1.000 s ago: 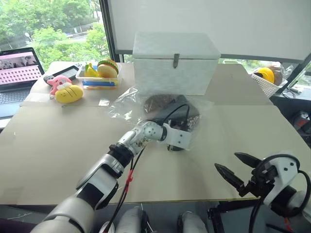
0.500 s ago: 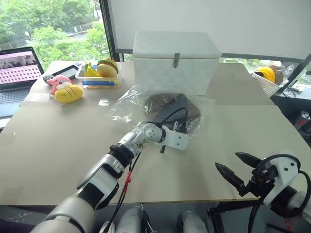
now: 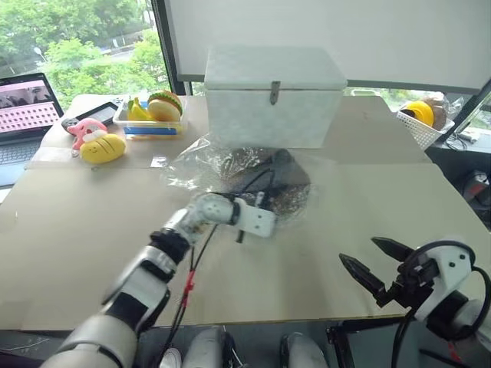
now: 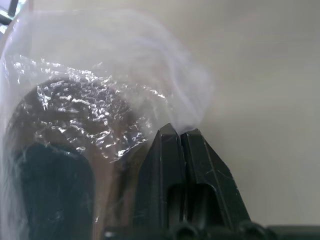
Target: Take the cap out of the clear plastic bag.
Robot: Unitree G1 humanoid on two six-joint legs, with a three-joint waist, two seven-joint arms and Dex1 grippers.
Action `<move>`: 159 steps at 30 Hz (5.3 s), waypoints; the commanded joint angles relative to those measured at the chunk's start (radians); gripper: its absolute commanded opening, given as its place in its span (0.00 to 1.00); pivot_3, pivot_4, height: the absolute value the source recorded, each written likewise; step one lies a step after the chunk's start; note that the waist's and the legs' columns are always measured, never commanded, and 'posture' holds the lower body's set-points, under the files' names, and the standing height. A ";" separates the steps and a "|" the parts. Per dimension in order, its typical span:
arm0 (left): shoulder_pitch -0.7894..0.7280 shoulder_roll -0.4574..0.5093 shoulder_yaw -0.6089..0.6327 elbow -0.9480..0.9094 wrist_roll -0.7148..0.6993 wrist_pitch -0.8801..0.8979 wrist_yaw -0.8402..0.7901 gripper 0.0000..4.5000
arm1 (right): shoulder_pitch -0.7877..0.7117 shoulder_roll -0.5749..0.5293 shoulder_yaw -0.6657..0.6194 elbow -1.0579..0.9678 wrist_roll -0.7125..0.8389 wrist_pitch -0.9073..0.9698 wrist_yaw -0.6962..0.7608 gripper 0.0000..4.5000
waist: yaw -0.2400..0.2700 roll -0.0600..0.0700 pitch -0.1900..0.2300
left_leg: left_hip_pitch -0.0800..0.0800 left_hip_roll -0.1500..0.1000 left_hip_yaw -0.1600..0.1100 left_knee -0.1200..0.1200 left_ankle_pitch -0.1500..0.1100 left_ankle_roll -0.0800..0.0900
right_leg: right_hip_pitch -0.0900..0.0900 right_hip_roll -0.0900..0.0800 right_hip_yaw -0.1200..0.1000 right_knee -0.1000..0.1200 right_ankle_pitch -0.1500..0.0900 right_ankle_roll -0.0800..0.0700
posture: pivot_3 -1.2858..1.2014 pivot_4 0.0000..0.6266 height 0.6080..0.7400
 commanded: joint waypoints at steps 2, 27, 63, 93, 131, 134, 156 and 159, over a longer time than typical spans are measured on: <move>-0.099 0.087 0.061 0.187 -0.002 -0.275 0.054 0.01 | -0.042 -0.015 0.006 0.008 0.003 -0.002 0.011 1.00 | 0.005 -0.001 0.001 | -0.001 0.000 0.000 -0.001 0.000 0.000 | 0.000 0.000 -0.001 0.000 0.000 0.000 | 0.52 0.24 0.87; -0.061 0.367 0.093 0.449 0.201 -0.133 0.404 0.01 | -0.290 -0.078 0.171 0.096 0.001 0.040 0.066 1.00 | -0.021 -0.008 0.004 | -0.011 -0.001 0.003 0.001 0.001 -0.001 | -0.010 0.003 -0.001 0.005 0.000 0.001 | 0.52 0.24 0.87; 0.020 0.486 0.517 -0.281 -0.629 0.968 -0.626 0.68 | -0.501 -0.113 0.276 0.309 -0.077 0.026 0.246 1.00 | -0.029 -0.008 0.004 | -0.011 -0.001 0.004 0.006 0.004 -0.006 | -0.010 0.005 -0.001 0.019 -0.006 0.001 | 0.52 0.24 0.87; 0.178 0.191 0.329 -0.333 -0.157 0.408 0.041 0.29 | -0.381 -0.072 0.184 0.146 -0.033 0.082 0.112 1.00 | -0.013 -0.008 0.005 | -0.008 0.000 0.003 0.006 0.007 -0.011 | -0.009 0.004 0.000 0.020 -0.005 -0.006 | 0.52 0.24 0.87; -0.165 0.000 0.257 -0.350 -0.380 1.035 -0.235 0.01 | -0.801 0.138 0.391 0.136 -0.017 0.100 0.010 1.00 | -0.011 -0.008 0.005 | -0.010 0.000 0.003 0.007 0.008 -0.012 | -0.009 0.007 -0.001 0.019 -0.006 -0.004 | 0.52 0.24 0.87; -0.215 -0.045 0.250 -0.305 -0.373 1.048 -0.238 0.01 | -0.860 0.142 0.354 0.127 0.054 0.131 -0.024 1.00 | -0.015 -0.008 0.005 | -0.010 0.000 0.003 0.006 0.008 -0.012 | -0.010 0.007 -0.001 0.019 -0.006 -0.004 | 0.52 0.24 0.87; -0.334 -0.111 0.261 -0.130 -0.358 1.012 -0.269 0.01 | -0.989 0.075 0.694 0.572 -0.491 -0.093 0.056 1.00 | -0.040 -0.007 0.005 | -0.014 -0.001 0.005 0.003 0.009 -0.013 | -0.013 0.007 -0.002 0.021 -0.008 -0.003 | 0.52 0.24 0.87; -0.333 -0.110 0.259 -0.118 -0.352 1.000 -0.267 0.01 | -0.957 0.068 0.636 0.404 -0.317 0.006 0.171 1.00 | -0.039 -0.007 0.006 | -0.014 -0.001 0.004 0.001 0.010 -0.013 | -0.013 0.008 -0.003 0.020 -0.007 -0.003 | 0.52 0.24 0.87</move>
